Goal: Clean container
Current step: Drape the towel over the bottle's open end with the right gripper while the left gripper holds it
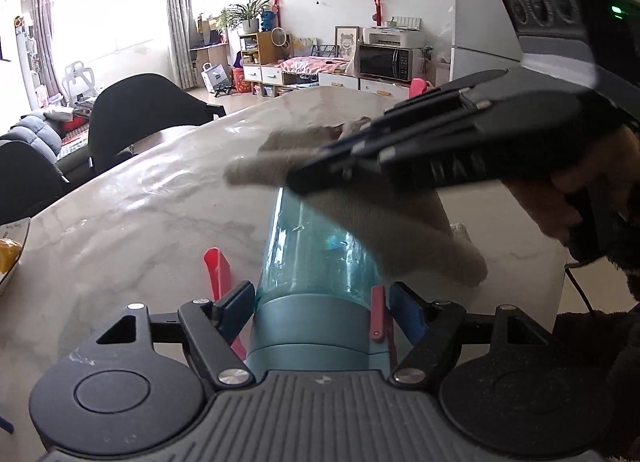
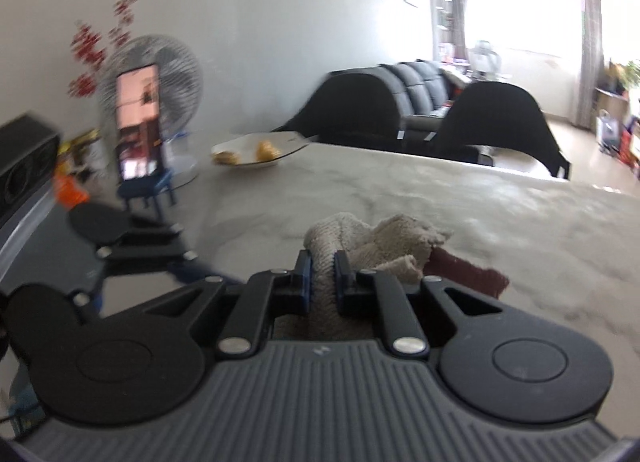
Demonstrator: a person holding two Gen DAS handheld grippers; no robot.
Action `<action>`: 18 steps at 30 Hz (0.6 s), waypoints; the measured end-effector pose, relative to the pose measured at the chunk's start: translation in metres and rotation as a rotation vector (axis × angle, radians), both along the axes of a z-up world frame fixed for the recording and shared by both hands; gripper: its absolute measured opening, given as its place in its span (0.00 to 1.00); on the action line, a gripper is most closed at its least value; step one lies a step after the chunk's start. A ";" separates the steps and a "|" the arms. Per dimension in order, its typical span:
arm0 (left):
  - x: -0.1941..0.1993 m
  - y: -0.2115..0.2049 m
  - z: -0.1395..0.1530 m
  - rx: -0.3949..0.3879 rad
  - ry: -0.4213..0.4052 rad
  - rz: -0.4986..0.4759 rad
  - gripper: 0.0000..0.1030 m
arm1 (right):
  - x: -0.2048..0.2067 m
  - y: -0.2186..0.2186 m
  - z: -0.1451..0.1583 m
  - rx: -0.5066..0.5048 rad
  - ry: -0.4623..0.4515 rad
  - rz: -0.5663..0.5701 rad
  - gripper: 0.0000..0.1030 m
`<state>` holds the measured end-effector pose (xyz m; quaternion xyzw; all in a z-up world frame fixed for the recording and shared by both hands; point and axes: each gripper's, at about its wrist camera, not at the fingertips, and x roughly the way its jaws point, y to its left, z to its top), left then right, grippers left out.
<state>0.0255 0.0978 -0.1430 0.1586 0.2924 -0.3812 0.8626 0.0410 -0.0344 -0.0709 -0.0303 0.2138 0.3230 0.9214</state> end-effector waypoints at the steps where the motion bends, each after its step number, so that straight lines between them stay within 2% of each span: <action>1: 0.001 0.000 -0.001 -0.001 0.004 -0.001 0.74 | 0.000 -0.001 0.000 0.004 0.000 -0.001 0.11; 16: 0.001 -0.007 0.000 0.046 0.007 -0.027 0.74 | 0.002 -0.010 -0.001 0.064 -0.001 -0.018 0.11; 18: 0.001 -0.007 0.000 0.045 0.010 -0.026 0.74 | 0.000 -0.004 -0.004 0.057 0.016 0.046 0.11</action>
